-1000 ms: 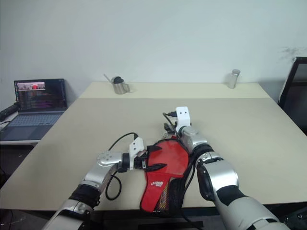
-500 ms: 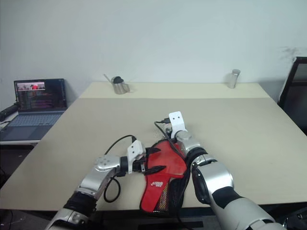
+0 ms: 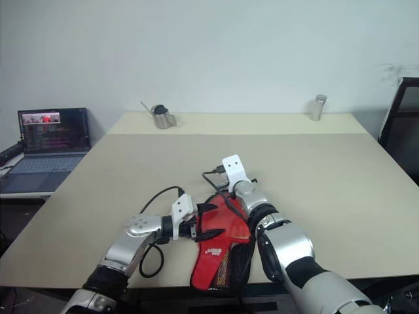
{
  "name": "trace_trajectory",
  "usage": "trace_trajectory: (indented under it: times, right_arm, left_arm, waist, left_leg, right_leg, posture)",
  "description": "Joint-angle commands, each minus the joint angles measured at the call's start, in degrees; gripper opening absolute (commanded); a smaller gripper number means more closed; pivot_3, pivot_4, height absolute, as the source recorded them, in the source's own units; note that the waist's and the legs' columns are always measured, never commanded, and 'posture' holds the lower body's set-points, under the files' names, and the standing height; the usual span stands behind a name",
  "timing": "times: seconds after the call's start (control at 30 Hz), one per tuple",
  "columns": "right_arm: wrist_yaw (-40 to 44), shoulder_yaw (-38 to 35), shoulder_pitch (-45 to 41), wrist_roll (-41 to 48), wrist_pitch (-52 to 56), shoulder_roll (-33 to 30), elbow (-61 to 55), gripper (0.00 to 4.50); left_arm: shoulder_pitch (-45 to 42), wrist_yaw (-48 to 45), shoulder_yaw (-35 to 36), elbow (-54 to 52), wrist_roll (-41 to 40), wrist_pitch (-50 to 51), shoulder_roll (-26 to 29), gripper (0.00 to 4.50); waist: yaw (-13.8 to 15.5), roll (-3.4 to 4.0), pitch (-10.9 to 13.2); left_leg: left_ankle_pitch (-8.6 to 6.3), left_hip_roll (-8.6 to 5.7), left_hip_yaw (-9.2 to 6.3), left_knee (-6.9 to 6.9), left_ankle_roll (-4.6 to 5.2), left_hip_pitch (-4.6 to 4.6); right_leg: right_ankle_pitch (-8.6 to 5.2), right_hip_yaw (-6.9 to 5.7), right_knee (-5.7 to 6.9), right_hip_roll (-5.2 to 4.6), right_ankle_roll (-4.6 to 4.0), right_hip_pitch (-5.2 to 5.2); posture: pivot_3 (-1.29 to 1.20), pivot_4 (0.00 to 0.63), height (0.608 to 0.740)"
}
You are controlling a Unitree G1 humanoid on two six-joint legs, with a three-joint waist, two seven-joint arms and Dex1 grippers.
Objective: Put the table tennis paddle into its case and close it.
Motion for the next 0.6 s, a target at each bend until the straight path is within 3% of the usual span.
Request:
trace_trajectory:
  times: [0.03,0.3,0.6]
  right_arm:
    - [0.0,0.25,-0.99,-0.68,-2.98,-2.31,-1.96,0.03]
    - [1.56,0.15,0.94,0.16,-4.09,-5.76,-4.18,0.03]
    - [2.35,1.95,8.23,-0.03,-3.44,-8.26,-11.67,0.03]
  left_arm:
    - [1.49,-0.1,-2.19,3.9,2.41,1.41,0.37,4.23]
    - [-0.63,0.05,-2.59,10.72,3.24,-0.61,-1.13,4.23]
    - [-2.33,-0.67,-2.78,15.76,3.73,-2.52,-1.89,4.23]
  waist:
    - [-0.01,0.0,0.0]
    - [0.26,0.06,-0.08]
    - [0.39,0.11,-0.15]
  left_leg:
    - [0.0,0.0,0.0,0.0,0.0,0.0]
    - [0.01,-0.01,-0.02,0.04,0.0,0.12]
    - [0.01,-0.02,-0.06,0.04,0.02,0.95]
  right_leg:
    - [0.0,0.0,0.0,0.0,0.0,0.0]
    - [0.0,-0.02,0.02,0.0,0.0,0.17]
    - [0.0,-0.04,-0.03,0.0,0.01,0.96]
  posture:
    - [0.0,0.15,0.74]
    - [0.0,0.15,0.74]
    - [0.0,0.15,0.74]
